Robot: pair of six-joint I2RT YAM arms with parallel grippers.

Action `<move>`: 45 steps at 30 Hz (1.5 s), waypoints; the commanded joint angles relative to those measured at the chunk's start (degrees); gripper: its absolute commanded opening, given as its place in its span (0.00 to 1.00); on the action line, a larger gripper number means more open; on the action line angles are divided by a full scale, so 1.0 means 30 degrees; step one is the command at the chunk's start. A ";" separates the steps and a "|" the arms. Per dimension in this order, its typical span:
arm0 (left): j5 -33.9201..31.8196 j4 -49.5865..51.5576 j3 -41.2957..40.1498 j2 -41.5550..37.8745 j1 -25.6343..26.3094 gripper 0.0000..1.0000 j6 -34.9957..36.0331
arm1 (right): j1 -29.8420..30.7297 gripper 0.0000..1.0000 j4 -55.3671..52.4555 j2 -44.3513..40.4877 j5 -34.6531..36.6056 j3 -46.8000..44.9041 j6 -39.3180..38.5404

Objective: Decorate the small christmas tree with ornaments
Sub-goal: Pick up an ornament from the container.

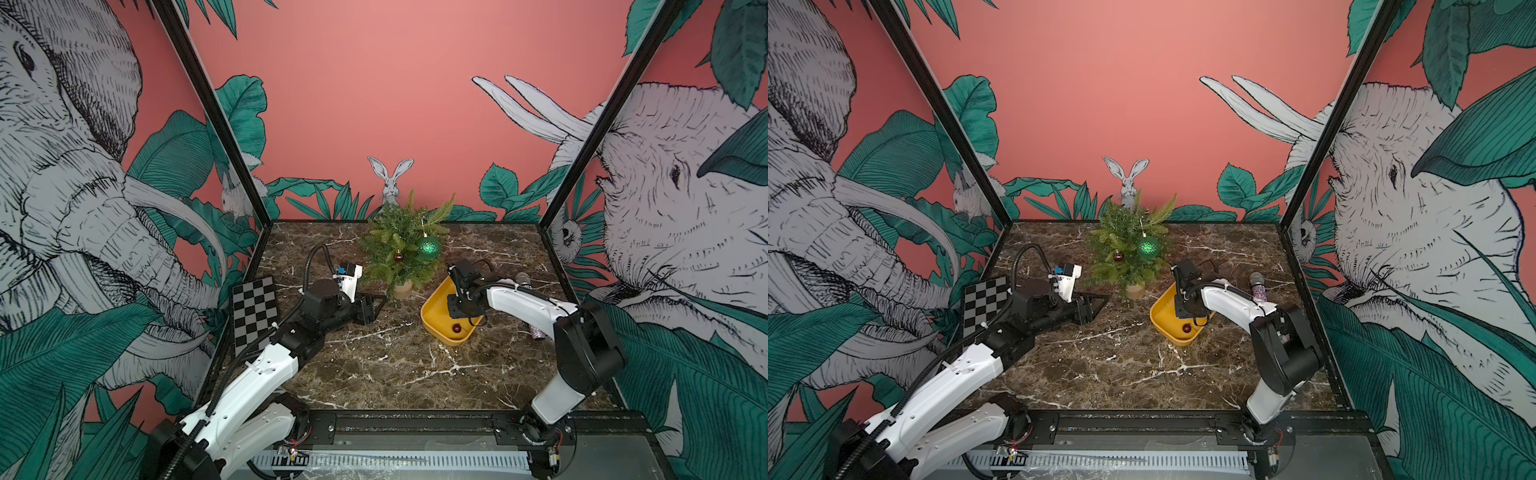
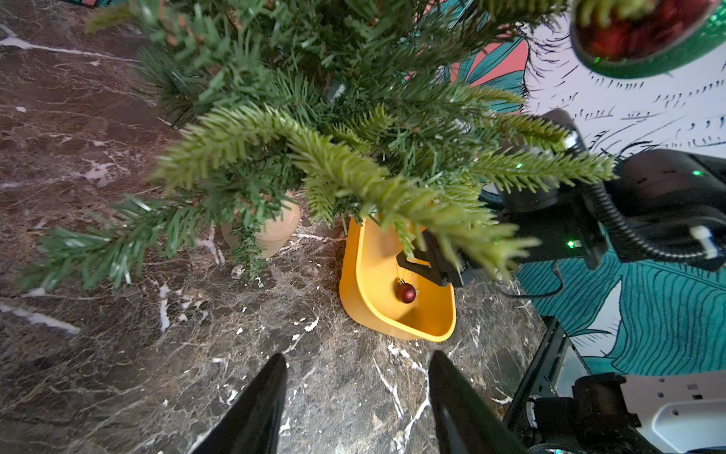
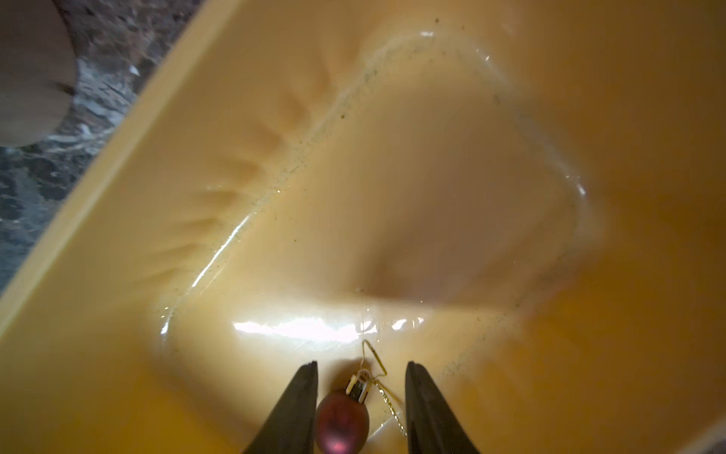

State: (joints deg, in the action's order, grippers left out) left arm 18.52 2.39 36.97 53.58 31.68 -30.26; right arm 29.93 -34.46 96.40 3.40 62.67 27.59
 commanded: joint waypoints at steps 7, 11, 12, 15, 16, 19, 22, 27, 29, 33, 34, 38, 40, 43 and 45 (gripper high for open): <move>-0.0370 -0.0330 -0.0400 -0.0430 -0.0043 0.59 -0.0359 | -0.0456 0.23 0.0439 0.0867 -0.0693 0.0572 -0.0386; -0.0441 -0.0358 -0.0411 -0.0455 -0.0039 0.59 -0.0402 | -0.0503 0.00 0.0536 0.1081 -0.0623 0.0927 -0.0635; -0.0461 -0.0369 -0.0442 -0.0430 -0.0043 0.59 -0.0416 | -0.0565 0.00 0.0522 0.1178 -0.0619 0.1090 -0.0683; -0.0432 -0.0417 -0.0451 -0.0415 -0.0043 0.59 -0.0488 | -0.0638 0.00 0.0631 0.1265 -0.0547 0.1575 -0.0811; -0.0432 -0.0417 -0.0450 -0.0423 -0.0043 0.59 -0.0489 | -0.0688 0.00 0.0765 0.1261 -0.0510 0.1703 -0.0834; -0.0433 -0.0369 -0.0458 -0.0481 -0.0042 0.59 -0.0541 | -0.0814 0.00 0.0963 0.1393 -0.0270 0.2252 -0.0962; -0.0491 -0.0358 -0.0459 -0.0525 -0.0043 0.59 -0.0533 | -0.0994 0.00 0.1056 0.1721 -0.0216 0.2751 -0.1010; -0.0491 -0.0329 -0.0443 -0.0531 -0.0038 0.59 -0.0551 | -0.1049 0.36 0.1078 0.1699 -0.0281 0.3031 -0.0858; -0.0519 -0.0329 -0.0457 -0.0527 -0.0042 0.59 -0.0548 | -0.1036 0.42 0.0907 0.1535 -0.0358 0.2906 -0.0724; -0.0520 -0.0346 -0.0442 -0.0506 -0.0036 0.59 -0.0533 | -0.1041 0.48 0.0895 0.1293 -0.0785 0.2361 -0.0510; -0.0520 -0.0334 -0.0443 -0.0460 -0.0039 0.59 -0.0542 | -0.0993 0.47 0.0969 0.1316 -0.1014 0.2263 -0.0452; -0.0551 -0.0358 -0.0475 -0.0448 -0.0043 0.59 -0.0533 | -0.0923 0.46 0.1710 0.1552 -0.1858 0.1819 -0.0088; -0.0550 -0.0358 -0.0463 -0.0482 -0.0035 0.59 -0.0548 | -0.0835 0.46 0.2355 0.1617 -0.2066 0.1615 0.0150; -0.0607 -0.0272 -0.0478 -0.0553 -0.0036 0.59 -0.0549 | -0.0728 0.43 0.2755 0.1842 -0.2213 0.1753 0.0126; -0.0638 -0.0241 -0.0470 -0.0574 -0.0043 0.59 -0.0555 | -0.0607 0.43 0.2697 0.2020 -0.1884 0.1978 0.0043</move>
State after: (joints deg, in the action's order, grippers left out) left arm 17.32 2.24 36.27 53.25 31.68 -31.09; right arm 27.49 -28.14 101.32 -2.42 67.68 26.94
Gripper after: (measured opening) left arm 0.586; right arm 0.430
